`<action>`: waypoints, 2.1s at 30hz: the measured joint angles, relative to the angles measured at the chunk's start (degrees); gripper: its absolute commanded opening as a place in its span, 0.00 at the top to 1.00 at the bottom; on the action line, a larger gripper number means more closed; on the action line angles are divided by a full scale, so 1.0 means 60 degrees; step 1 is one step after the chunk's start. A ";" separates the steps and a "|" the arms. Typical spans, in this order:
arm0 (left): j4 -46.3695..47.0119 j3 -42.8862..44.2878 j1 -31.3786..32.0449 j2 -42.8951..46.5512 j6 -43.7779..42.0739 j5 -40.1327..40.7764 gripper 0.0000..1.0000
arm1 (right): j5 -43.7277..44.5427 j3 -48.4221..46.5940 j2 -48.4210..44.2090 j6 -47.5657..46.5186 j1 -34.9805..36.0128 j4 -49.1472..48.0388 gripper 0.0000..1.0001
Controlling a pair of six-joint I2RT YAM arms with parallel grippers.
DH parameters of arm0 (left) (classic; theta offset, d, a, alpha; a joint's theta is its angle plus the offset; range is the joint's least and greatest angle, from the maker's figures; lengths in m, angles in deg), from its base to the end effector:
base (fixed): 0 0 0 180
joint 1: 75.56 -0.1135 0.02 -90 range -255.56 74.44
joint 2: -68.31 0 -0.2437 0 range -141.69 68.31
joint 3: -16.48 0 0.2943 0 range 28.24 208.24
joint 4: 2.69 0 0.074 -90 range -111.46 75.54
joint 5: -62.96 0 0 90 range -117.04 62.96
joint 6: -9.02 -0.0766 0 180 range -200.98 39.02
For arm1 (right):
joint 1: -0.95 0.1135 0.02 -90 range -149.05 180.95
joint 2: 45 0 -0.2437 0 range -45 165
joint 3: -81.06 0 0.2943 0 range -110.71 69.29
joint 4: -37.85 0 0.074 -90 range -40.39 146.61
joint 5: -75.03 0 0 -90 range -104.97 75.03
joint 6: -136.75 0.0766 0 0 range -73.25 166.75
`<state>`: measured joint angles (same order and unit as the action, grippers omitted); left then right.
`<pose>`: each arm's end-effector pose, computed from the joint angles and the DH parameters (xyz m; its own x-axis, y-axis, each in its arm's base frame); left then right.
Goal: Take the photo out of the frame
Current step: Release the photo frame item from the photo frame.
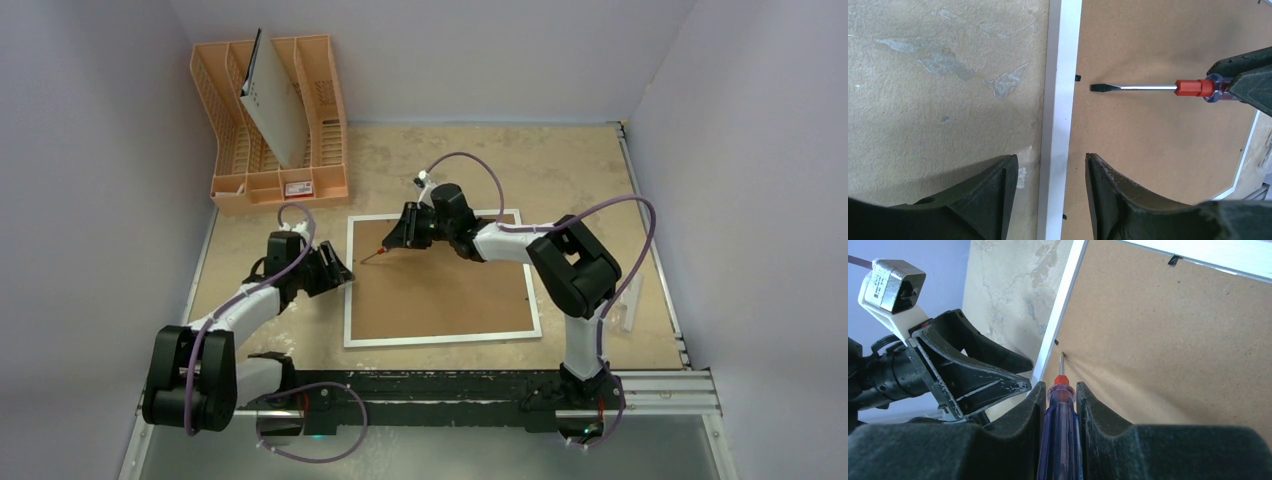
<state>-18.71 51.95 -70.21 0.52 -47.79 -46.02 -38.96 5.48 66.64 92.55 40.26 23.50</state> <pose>0.2704 -0.0503 0.0724 -0.7886 -0.4461 -0.4233 -0.1533 0.8092 -0.5672 0.3529 0.3292 0.1135 -0.8240 0.1718 -0.5399 -0.4021 0.4940 0.7709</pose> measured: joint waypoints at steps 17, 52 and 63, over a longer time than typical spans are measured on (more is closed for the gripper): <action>0.1045 -0.0033 -0.0069 -0.0736 -0.0419 -0.0273 0.59 | -0.0033 0.0000 0.0401 -0.0703 -0.0047 -0.0907 1.00; 0.1759 -0.0295 -0.0084 -0.0889 -0.0648 -0.0346 0.87 | -0.0499 0.0000 0.0594 -0.0441 -0.0040 -0.1035 1.00; 0.1781 -0.0302 -0.0106 -0.0889 -0.0685 -0.0401 0.89 | -0.0506 -0.0029 0.0659 -0.0310 -0.0025 -0.1096 1.00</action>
<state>-8.02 50.13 -70.85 -4.81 -51.90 -48.43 -42.00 5.31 70.59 90.70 40.11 16.93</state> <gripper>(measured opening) 0.151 0.273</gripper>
